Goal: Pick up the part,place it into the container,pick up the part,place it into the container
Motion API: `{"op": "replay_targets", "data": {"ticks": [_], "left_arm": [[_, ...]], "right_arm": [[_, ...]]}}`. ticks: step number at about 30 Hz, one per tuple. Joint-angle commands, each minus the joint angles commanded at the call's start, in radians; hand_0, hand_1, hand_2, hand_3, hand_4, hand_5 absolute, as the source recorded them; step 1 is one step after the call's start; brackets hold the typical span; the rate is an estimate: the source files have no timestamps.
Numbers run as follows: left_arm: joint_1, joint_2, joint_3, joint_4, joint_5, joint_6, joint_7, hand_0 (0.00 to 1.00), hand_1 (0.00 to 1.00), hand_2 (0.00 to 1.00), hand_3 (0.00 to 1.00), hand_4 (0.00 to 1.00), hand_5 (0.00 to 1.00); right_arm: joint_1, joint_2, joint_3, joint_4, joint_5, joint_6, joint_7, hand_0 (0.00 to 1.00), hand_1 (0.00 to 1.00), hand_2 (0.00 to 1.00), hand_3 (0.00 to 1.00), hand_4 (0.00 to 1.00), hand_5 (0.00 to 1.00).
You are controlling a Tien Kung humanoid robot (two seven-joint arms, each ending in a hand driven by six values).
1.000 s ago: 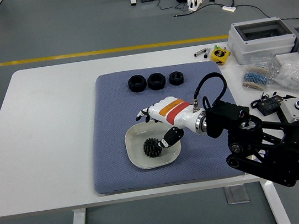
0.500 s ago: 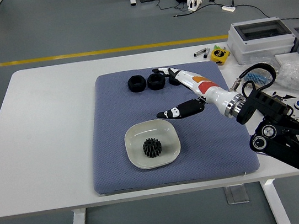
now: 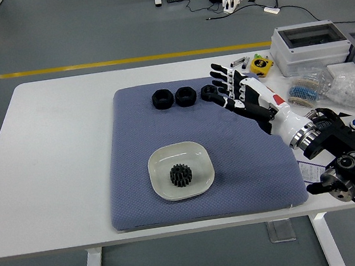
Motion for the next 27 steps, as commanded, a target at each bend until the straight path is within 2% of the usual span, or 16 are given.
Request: {"op": "replay_targets", "data": {"ticks": [3,4,8,9,10,14,15,16,21,22,27], "left_arm": [[0.0,-0.001,0.003,0.0,-0.002,-0.001,-0.001,0.709,0.624,0.64,0.564,0.617,0.697],[0.0,-0.002,0.003,0.0,-0.003,-0.001,-0.001,0.709,0.621,0.639,0.565,0.616,0.697],[-0.001,-0.003,0.005,0.0,-0.005,-0.001,-0.002,0.709,0.621,0.639,0.565,0.616,0.697],[-0.001,-0.003,0.005,0.0,-0.006,-0.001,-0.002,0.709,0.621,0.639,0.565,0.616,0.697],[-0.002,-0.004,0.005,0.0,-0.006,-0.001,-0.003,0.709,0.622,0.637,0.565,0.616,0.698],[-0.003,-0.005,0.005,0.0,-0.007,-0.002,-0.003,0.709,0.622,0.637,0.565,0.616,0.698],[-0.003,-0.005,0.004,0.0,-0.006,-0.002,-0.003,0.709,0.622,0.637,0.565,0.616,0.698],[-0.004,-0.005,0.003,0.0,-0.005,-0.002,-0.003,0.709,0.622,0.637,0.565,0.615,0.699],[-0.008,-0.004,0.008,0.0,-0.014,-0.002,-0.005,0.709,0.622,0.637,0.565,0.615,0.699],[-0.009,-0.004,0.009,0.0,-0.016,-0.002,-0.006,0.709,0.623,0.636,0.564,0.614,0.699],[-0.012,-0.005,0.013,0.0,-0.022,-0.002,-0.007,0.709,0.623,0.636,0.564,0.614,0.699]], "right_arm": [[-0.022,0.008,0.021,-0.004,0.124,0.026,0.008,0.998,0.917,0.955,0.998,0.998,0.636],[-0.028,0.01,0.026,-0.004,0.163,0.034,0.008,0.998,0.928,0.959,0.998,0.998,0.692],[-0.052,0.018,0.056,-0.01,0.338,0.077,0.009,0.998,0.928,0.959,0.998,0.998,0.692],[-0.057,0.02,0.064,-0.012,0.377,0.079,0.007,0.998,0.928,0.959,0.998,0.998,0.692],[-0.063,0.024,0.078,-0.015,0.416,0.078,0.004,0.998,0.931,0.953,0.966,0.998,0.736],[-0.075,0.031,0.116,-0.034,0.577,0.072,-0.002,0.998,0.931,0.953,0.966,0.998,0.736],[-0.075,0.031,0.119,-0.036,0.588,0.072,-0.003,0.998,0.931,0.953,0.966,0.998,0.736],[-0.076,0.031,0.124,-0.04,0.59,0.073,-0.006,0.998,0.912,0.926,0.92,0.998,0.757],[-0.09,0.036,0.171,-0.076,0.555,0.088,-0.022,0.998,0.912,0.926,0.92,0.998,0.757],[-0.092,0.038,0.181,-0.085,0.54,0.089,-0.023,0.965,0.862,0.88,0.873,0.998,0.789],[-0.104,0.046,0.231,-0.144,0.393,0.096,-0.039,0.965,0.862,0.88,0.873,0.998,0.789]]}}
